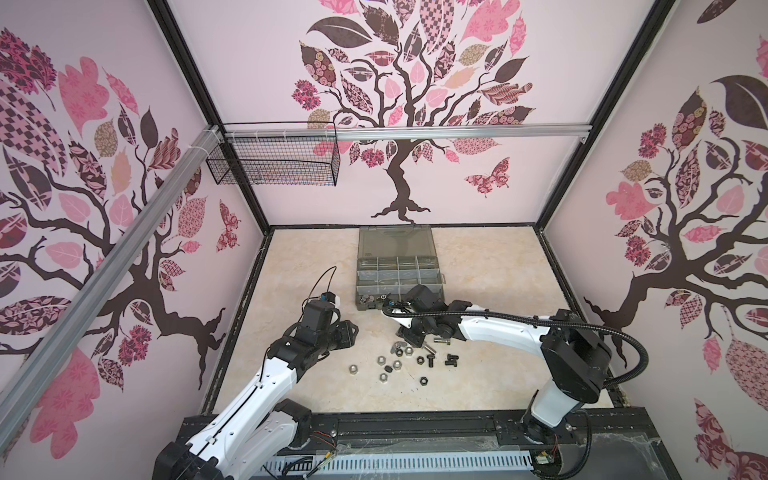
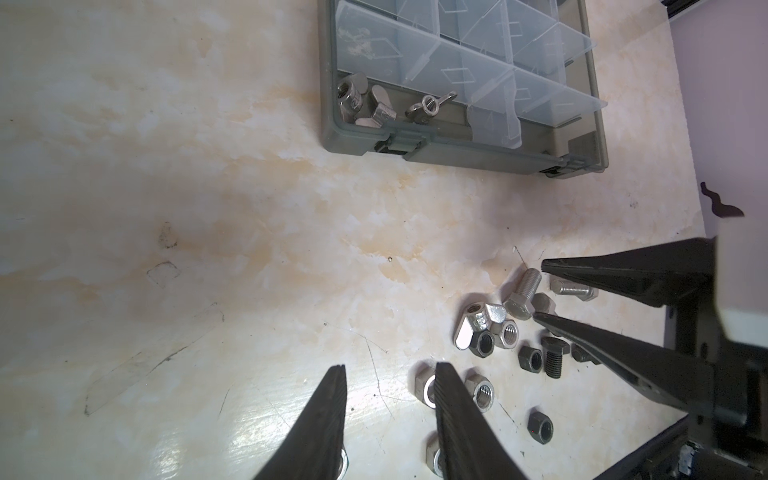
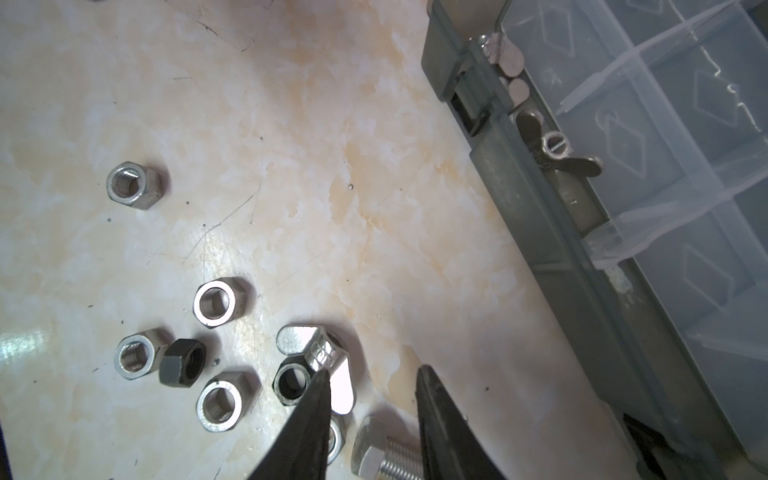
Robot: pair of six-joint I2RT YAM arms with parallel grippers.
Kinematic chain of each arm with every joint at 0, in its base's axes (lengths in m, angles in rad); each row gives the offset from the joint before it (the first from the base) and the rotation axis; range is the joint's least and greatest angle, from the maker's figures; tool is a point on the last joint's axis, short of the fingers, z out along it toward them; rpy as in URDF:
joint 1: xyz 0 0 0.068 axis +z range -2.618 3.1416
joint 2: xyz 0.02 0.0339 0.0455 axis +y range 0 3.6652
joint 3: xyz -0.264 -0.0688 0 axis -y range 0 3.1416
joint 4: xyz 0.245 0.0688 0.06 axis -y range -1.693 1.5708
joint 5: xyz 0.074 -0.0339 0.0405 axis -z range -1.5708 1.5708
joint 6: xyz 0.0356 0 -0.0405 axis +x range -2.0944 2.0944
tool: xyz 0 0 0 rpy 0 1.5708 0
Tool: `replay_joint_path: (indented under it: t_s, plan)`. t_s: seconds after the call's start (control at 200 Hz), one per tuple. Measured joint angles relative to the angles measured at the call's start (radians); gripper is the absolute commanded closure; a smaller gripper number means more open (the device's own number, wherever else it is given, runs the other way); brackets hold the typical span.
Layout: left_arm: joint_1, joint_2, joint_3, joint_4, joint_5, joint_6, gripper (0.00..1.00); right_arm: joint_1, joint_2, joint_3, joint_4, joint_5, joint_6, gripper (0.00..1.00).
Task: Sort the screws and nuts into containers
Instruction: 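Withdraw the left gripper while the right gripper reaches to a wing nut in the pile, then lower the right gripper and close it on the silver wing nut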
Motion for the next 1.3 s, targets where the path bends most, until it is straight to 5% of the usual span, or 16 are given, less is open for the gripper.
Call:
replay_joint_path:
  t_s: [1.3]
  plan:
    - [0.0,0.001,-0.028,0.034,0.002,-0.019,0.61,0.065,0.161,0.074,-0.056,0.113,-0.094,0.61]
